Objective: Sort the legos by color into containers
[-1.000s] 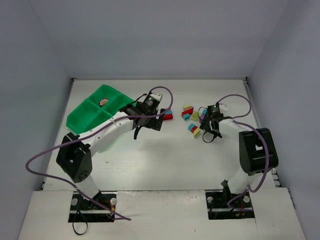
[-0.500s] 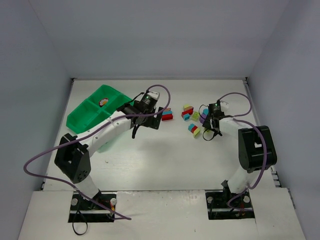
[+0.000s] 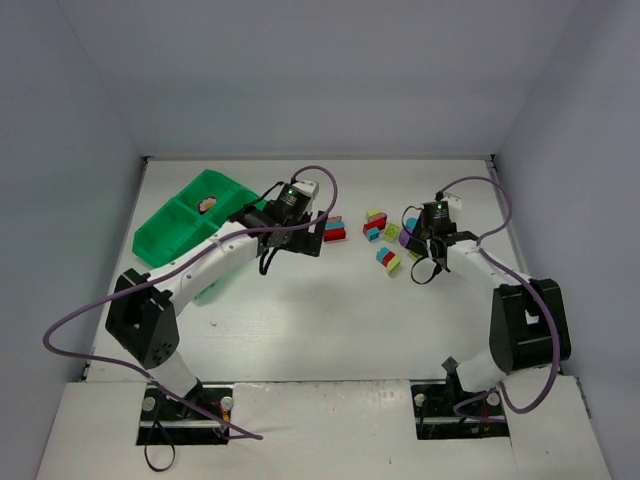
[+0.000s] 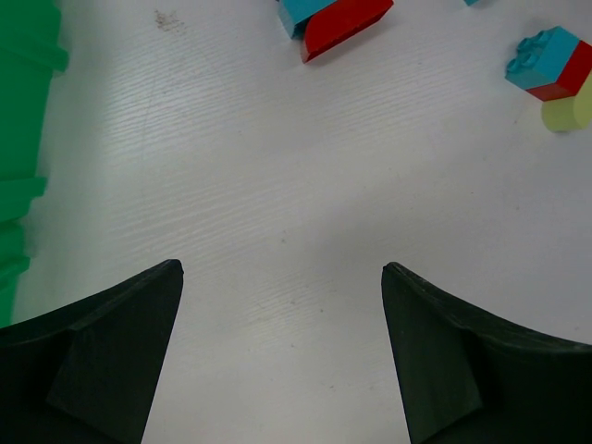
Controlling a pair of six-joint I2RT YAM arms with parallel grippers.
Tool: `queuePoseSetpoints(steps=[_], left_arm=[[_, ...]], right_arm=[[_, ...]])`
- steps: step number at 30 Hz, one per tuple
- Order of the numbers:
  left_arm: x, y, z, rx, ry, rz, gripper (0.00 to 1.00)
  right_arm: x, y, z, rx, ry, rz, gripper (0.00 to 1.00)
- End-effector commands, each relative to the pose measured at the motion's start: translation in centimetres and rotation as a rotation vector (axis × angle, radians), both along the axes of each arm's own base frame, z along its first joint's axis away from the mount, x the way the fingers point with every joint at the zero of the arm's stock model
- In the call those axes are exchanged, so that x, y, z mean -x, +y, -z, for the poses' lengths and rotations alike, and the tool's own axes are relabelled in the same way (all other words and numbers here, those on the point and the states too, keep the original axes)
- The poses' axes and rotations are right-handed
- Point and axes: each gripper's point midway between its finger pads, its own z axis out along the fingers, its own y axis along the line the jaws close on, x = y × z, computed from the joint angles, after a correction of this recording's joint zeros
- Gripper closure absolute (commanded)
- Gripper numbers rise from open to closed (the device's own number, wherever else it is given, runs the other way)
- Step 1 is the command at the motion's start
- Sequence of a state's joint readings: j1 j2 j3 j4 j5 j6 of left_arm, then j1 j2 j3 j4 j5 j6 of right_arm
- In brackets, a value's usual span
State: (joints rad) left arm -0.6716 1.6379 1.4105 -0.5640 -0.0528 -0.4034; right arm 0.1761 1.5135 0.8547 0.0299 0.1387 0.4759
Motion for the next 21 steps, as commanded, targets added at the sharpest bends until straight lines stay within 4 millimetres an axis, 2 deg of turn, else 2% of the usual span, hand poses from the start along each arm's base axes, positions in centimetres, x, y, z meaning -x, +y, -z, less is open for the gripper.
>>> queuePoseSetpoints(steps=[1,4,6,7,9,10,13,18,21], left_arm=[[-0.1,-2.1,-4.3,0.169,-0.071,0.030,0.19],[-0.1,-3.8,-5.9,0.287,-0.089,0.044,0.19],[0.6,-5.1,-6.5,0.377,-0.076,0.067,0.19],[0.3,-6.2,-7.7,0.455,-0.093,0.058,0.19],[1.0,-7.5,-8.2,0.540,-0.076,0.049,0.21],[0.6,-8.4,-9.2,0.593,-0.108,0.053,0.23],[0.6,-10.4,-10.2,0.675,-0.125,0.043,0.29],[0.5,-13.3,-13.3,0.769,-0.209,0.067,0.31],[0.3,-14.5,-13.9,0.773,-0.250,0.074,0.32]], right_arm=[[-0.5,1.6,-3.4,-0.033,-0.073,-0.053,1.00],[-0.4,4.1,-6.0,-0.110,-0.137,-0.094,1.00],[0.1,5.2,-7.3,-0.166,-0.147,-0.099,1.00],[0.2,6.0,-8.6,-0.225,-0.175,-0.089,1.00],[0.1,6.8,-10.3,-0.266,-0.212,-0.082,1.00],[0.2,7.3,-11.2,-0.285,-0.230,-0.084,1.00],[0.2,8.0,-13.4,-0.344,-0.270,-0.062,1.00],[0.3,8.9,-15.6,-0.437,-0.303,-0.045,1.00],[0.4,9.4,-16.0,-0.469,-0.304,-0.042,1.00]])
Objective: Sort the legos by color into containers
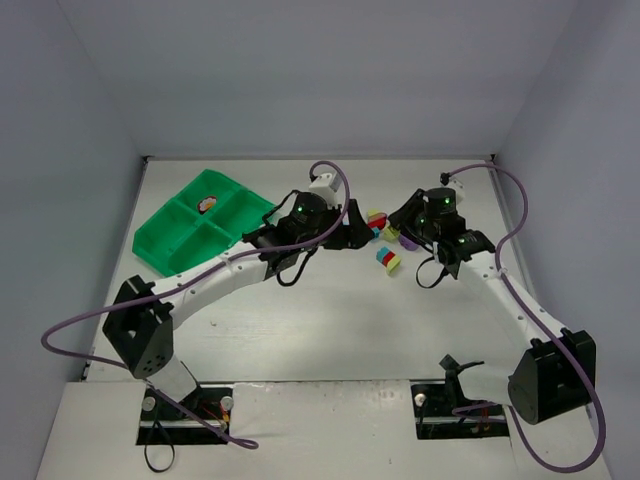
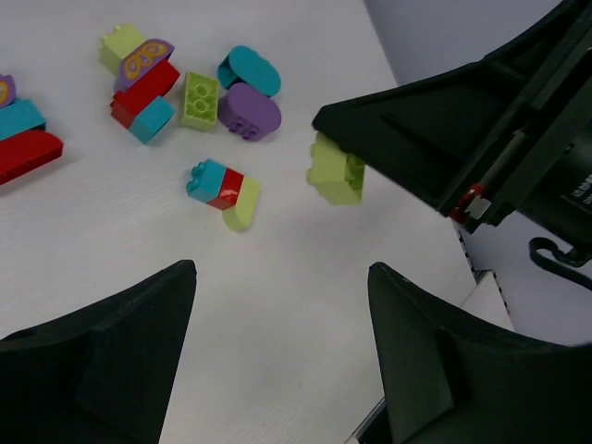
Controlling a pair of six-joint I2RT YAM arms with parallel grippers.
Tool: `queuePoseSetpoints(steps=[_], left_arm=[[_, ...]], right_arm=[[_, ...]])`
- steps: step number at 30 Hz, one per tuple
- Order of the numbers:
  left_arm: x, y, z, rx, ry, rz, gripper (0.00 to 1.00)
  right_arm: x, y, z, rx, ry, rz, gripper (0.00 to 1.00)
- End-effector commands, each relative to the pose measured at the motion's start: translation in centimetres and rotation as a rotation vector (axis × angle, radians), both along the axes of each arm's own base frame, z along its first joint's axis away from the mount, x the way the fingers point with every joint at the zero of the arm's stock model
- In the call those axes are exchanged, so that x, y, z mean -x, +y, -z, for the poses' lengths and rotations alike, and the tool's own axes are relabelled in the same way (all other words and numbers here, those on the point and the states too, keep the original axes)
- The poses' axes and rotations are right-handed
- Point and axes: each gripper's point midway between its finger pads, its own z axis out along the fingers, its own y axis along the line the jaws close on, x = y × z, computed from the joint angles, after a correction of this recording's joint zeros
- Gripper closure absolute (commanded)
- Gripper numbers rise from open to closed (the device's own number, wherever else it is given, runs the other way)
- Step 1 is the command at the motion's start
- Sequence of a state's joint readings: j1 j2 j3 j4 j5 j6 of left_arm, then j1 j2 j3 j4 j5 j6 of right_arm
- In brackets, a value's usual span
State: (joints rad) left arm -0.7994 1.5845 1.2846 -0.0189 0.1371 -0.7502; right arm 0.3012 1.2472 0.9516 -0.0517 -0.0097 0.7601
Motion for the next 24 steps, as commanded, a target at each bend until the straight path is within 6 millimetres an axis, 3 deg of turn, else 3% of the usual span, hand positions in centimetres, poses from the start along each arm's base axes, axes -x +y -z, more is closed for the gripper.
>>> queuePoseSetpoints(steps=[1,13,24], left_arm=[[-1.6,-2.4,-6.9,0.168,-0.151,-0.030,0.32],[-3.0,-4.7,-6.3,0.147,-0.207,-0.030,0.42],[-2.7,-6.2,-5.9,0.178,-0.212,0.011,0.43]], right_arm=[[-0.4,1.2,-3.4,-0.102,-0.060,0.009,1.00],[-0.3,2.6,-5.1,-0.217,-0.067,-0.004,1.00],[-0.4,3.1,-5.0,-0.247,-0.053,-0.015,1.00]])
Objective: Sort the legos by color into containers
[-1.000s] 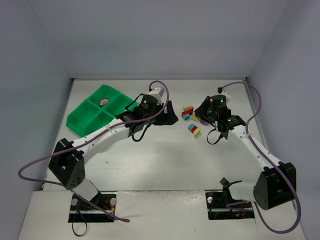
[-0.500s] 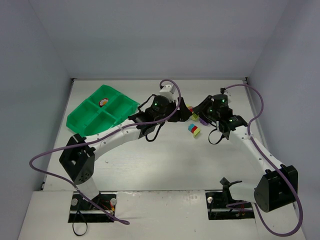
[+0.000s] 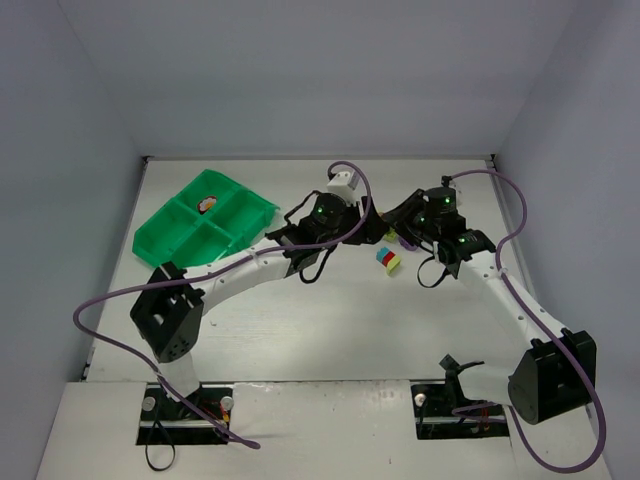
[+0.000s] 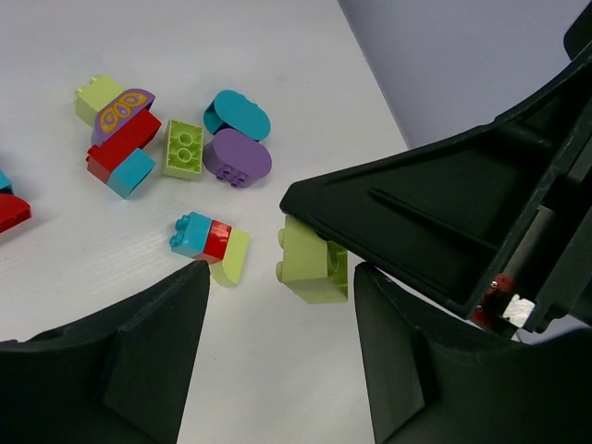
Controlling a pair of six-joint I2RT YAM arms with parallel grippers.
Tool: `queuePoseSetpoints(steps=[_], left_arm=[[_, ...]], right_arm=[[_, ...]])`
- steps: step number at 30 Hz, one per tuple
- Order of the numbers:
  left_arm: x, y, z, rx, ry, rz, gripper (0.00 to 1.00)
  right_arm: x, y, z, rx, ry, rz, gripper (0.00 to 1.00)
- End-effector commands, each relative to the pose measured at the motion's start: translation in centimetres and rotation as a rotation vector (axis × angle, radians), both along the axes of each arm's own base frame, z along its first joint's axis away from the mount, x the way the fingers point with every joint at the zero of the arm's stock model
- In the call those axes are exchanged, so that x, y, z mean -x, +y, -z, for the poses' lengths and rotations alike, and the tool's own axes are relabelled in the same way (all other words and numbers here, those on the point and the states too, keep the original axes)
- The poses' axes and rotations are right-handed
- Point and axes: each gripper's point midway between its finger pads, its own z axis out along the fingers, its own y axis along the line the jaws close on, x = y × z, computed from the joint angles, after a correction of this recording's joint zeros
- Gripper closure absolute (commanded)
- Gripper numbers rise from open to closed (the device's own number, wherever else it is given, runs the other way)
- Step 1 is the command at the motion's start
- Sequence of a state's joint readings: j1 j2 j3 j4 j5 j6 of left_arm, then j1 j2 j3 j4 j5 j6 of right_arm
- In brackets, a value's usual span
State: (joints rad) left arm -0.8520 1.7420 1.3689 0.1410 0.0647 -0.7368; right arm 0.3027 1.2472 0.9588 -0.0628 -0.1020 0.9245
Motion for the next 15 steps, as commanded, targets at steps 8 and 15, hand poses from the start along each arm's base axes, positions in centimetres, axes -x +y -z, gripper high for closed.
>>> queuePoseSetpoints(steps=[8,15], left_arm=[[-0.84,-2.23,-5.74,0.154,-0.125,0.027,0.49],[-1.23,-2.22,-5.85,0.167,-0.141,0.011,0.78]], right_arm=[[-0.97,1.96,-4.87,-0.112,-0.130,-0.050,1.00],[-0.67,2.25,-4.70,-0.111,-0.130,-0.076,1.00]])
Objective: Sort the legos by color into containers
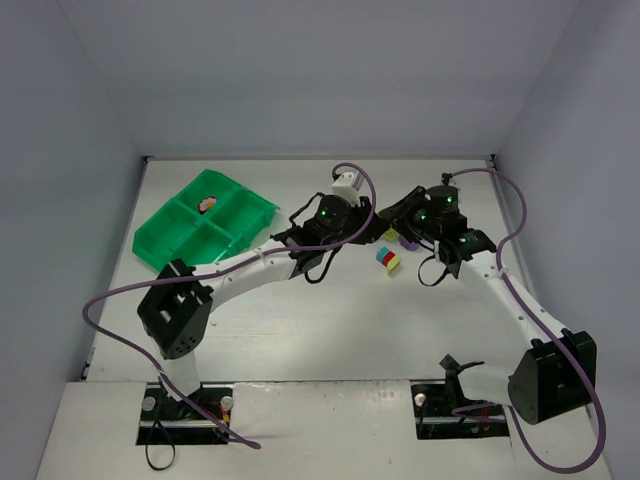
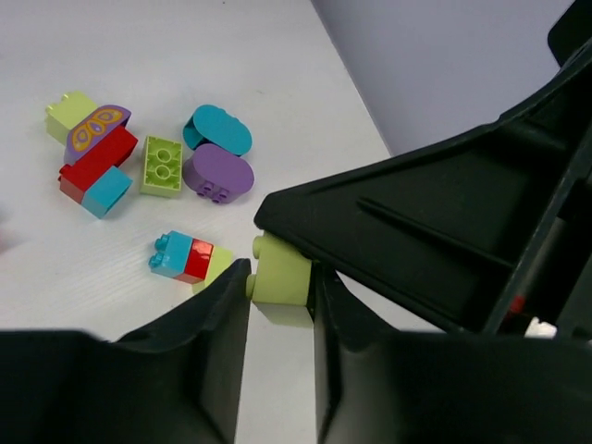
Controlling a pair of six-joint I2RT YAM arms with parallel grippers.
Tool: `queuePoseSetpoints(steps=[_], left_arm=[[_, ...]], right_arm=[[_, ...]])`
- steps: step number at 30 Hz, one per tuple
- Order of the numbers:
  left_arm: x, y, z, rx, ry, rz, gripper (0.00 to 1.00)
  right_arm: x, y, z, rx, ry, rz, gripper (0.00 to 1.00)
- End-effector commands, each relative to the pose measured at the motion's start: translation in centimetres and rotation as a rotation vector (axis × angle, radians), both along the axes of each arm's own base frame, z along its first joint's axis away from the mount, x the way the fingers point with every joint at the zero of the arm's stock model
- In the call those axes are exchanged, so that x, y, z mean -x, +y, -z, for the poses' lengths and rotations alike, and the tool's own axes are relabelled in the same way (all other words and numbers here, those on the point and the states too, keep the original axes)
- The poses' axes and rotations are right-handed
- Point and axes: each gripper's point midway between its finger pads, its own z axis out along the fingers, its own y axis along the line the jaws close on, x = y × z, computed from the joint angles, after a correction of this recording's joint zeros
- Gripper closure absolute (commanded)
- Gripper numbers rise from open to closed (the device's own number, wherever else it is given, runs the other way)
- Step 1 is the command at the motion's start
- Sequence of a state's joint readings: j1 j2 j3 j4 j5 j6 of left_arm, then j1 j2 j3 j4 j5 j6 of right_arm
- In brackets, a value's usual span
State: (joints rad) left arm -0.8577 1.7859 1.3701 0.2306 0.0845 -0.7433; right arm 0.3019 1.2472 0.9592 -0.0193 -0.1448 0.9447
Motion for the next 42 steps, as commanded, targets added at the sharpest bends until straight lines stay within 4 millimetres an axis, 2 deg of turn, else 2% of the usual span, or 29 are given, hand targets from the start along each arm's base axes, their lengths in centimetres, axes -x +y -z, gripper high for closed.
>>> queuePoseSetpoints(steps=[1,2,3,4,5,8,9,11,12,14,15,16,17,18,19,20,21,22,23,24,25,27,28,31,32,35,40,42], left_arm=[[-0.8,-0.6,-6.2,0.128,-0.121,-0.016,0.83],[-0.8,-0.5,-6.3,0.129,-0.122,-0.019,0.89],[-0.8,-0.4,-6.1,0.123,-0.118,-0.024,0.95],[-0.8,-0.1,-6.0,0.117,-0.117,-0.034,1.00],[-0.8,0.2,-5.7,0.108,-0.112,-0.041,1.00],[-0.3,1.3,-4.5,0.072,-0.096,-0.057,1.00],[-0.3,2.0,-4.7,0.067,-0.100,-0.072,1.00],[0.0,3.6,-2.5,0.005,-0.067,-0.102,1.00],[0.3,4.6,-3.0,-0.005,-0.076,-0.116,1.00],[0.5,7.4,-0.6,-0.098,-0.042,-0.178,1.00],[0.6,9.1,-1.7,-0.110,-0.060,-0.208,1.00],[-0.1,11.4,-1.2,-0.153,-0.056,-0.284,1.00],[0.4,13.7,0.6,-0.234,-0.014,-0.320,1.00],[0.7,15.8,-0.3,-0.247,-0.013,-0.364,1.00],[0.0,18.6,-0.2,-0.277,-0.006,-0.438,1.00],[0.5,21.0,1.1,-0.342,0.025,-0.472,1.00],[0.8,23.0,-0.1,-0.337,0.015,-0.517,1.00],[0.9,24.7,0.0,-0.357,0.024,-0.551,1.00],[1.0,28.1,0.3,-0.394,0.044,-0.617,1.00],[1.0,29.8,0.5,-0.409,0.061,-0.650,1.00],[0.9,32.5,1.2,-0.440,0.100,-0.700,1.00],[1.1,35.0,2.0,-0.463,0.136,-0.739,1.00],[1.0,37.0,2.7,-0.480,0.169,-0.772,1.00],[0.6,39.5,4.1,-0.509,0.223,-0.812,1.00],[0.3,40.7,5.0,-0.516,0.257,-0.835,1.00],[-0.7,42.8,6.6,-0.547,0.304,-0.872,0.99],[-2.2,44.5,9.4,-0.604,0.380,-0.872,0.89],[-2.7,45.2,9.5,-0.612,0.387,-0.885,0.83]], right_arm=[[-0.3,1.4,-3.6,-0.059,-0.101,-0.053,1.00],[-0.2,1.4,-3.5,-0.058,-0.100,-0.060,0.97],[-0.2,1.5,-3.4,-0.049,-0.102,-0.070,0.85],[-0.1,1.5,-3.2,-0.043,-0.100,-0.076,0.77],[-0.1,1.3,-3.2,-0.028,-0.108,-0.078,0.60],[-0.1,0.6,-2.8,0.015,-0.114,-0.076,0.36],[-0.2,0.4,-2.9,0.025,-0.118,-0.075,0.33],[-0.4,-0.4,-2.9,0.053,-0.118,-0.062,0.26],[-0.6,-0.9,-3.2,0.078,-0.134,-0.057,0.24],[-0.6,-1.8,-3.1,0.110,-0.122,-0.045,0.21],[-0.9,-2.8,-3.2,0.131,-0.125,-0.019,0.21],[-1.0,-3.5,-3.5,0.165,-0.137,-0.015,0.21],[-0.9,-4.0,-3.3,0.190,-0.129,-0.010,0.21],[-1.0,-4.5,-3.2,0.215,-0.129,-0.001,0.21],[-1.1,-5.3,-3.0,0.260,-0.130,0.008,0.21],[-0.9,-5.5,-2.7,0.282,-0.120,0.006,0.21],[-0.9,-5.8,-2.5,0.298,-0.115,0.008,0.21],[-0.9,-6.1,-2.2,0.323,-0.112,0.009,0.21],[-0.7,-6.2,-1.6,0.334,-0.097,0.007,0.21],[-0.7,-6.4,-1.2,0.337,-0.087,0.010,0.21],[-0.7,-6.5,-0.4,0.359,-0.071,-0.005,0.21],[-0.5,-6.5,0.5,0.373,-0.050,-0.016,0.21],[-0.5,-6.6,0.9,0.384,-0.040,-0.022,0.20],[-0.3,-6.6,2.0,0.398,-0.016,-0.035,0.20],[-0.2,-6.7,2.3,0.404,-0.008,-0.040,0.20],[-0.1,-6.6,2.9,0.409,0.003,-0.053,0.20],[0.3,-6.7,3.4,0.422,0.013,-0.063,0.20],[0.4,-6.9,4.0,0.435,0.028,-0.061,0.20]])
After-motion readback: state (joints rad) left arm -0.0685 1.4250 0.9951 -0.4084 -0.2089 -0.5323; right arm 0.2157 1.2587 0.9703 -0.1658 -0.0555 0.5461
